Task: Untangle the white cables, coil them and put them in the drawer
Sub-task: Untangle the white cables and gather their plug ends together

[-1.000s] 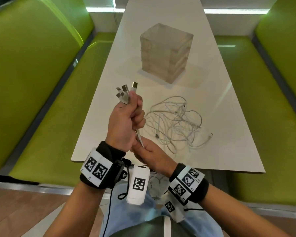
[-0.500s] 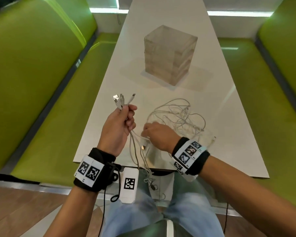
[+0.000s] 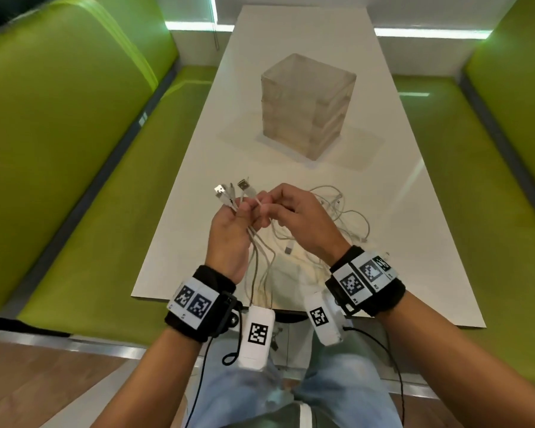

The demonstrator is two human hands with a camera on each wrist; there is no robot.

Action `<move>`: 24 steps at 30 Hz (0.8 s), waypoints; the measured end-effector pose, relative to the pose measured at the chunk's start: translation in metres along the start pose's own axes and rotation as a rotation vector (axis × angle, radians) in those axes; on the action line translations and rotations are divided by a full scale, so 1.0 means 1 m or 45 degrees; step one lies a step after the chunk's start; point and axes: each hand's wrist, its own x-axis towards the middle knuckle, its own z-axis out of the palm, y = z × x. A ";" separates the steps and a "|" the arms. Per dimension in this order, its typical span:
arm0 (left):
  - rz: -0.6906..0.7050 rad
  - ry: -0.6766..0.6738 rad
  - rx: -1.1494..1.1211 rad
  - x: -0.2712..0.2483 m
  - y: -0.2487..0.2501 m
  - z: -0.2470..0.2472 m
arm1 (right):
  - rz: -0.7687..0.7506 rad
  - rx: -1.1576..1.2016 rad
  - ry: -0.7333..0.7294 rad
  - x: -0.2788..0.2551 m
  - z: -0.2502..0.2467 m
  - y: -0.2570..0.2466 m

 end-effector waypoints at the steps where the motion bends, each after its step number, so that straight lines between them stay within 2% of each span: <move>1: -0.013 -0.008 -0.001 -0.001 0.000 0.004 | 0.023 0.046 -0.004 0.001 0.002 0.000; 5: -0.031 -0.083 -0.116 -0.003 -0.003 0.005 | 0.179 0.134 0.010 0.000 0.000 0.004; 10: -0.059 -0.174 -0.153 -0.005 -0.001 0.004 | 0.227 0.119 -0.102 -0.001 -0.005 -0.002; 11: -0.050 -0.178 -0.143 -0.005 0.001 0.004 | 0.233 0.060 -0.195 -0.001 -0.009 -0.003; 13: -0.018 -0.120 -0.164 -0.003 0.007 0.000 | 0.223 -0.208 -0.506 -0.003 -0.019 -0.007; 15: 0.046 -0.016 -0.302 0.003 0.019 -0.011 | 0.201 -0.517 -0.799 -0.006 -0.031 -0.004; 16: 0.091 0.030 -0.403 0.007 0.027 -0.020 | 0.209 -0.663 -0.855 -0.007 -0.036 0.000; 18: 0.166 0.130 -0.547 0.013 0.045 -0.039 | 0.261 -0.877 -0.786 -0.005 -0.049 0.010; 20: 0.192 0.187 -0.555 0.016 0.056 -0.052 | 0.249 -0.938 -0.661 -0.003 -0.059 0.015; 22: 0.194 0.197 -0.497 0.016 0.056 -0.055 | 0.192 -0.889 -0.580 0.001 -0.061 0.011; 24: 0.151 0.197 -0.350 0.014 0.045 -0.049 | 0.151 -0.686 -0.444 0.003 -0.059 0.004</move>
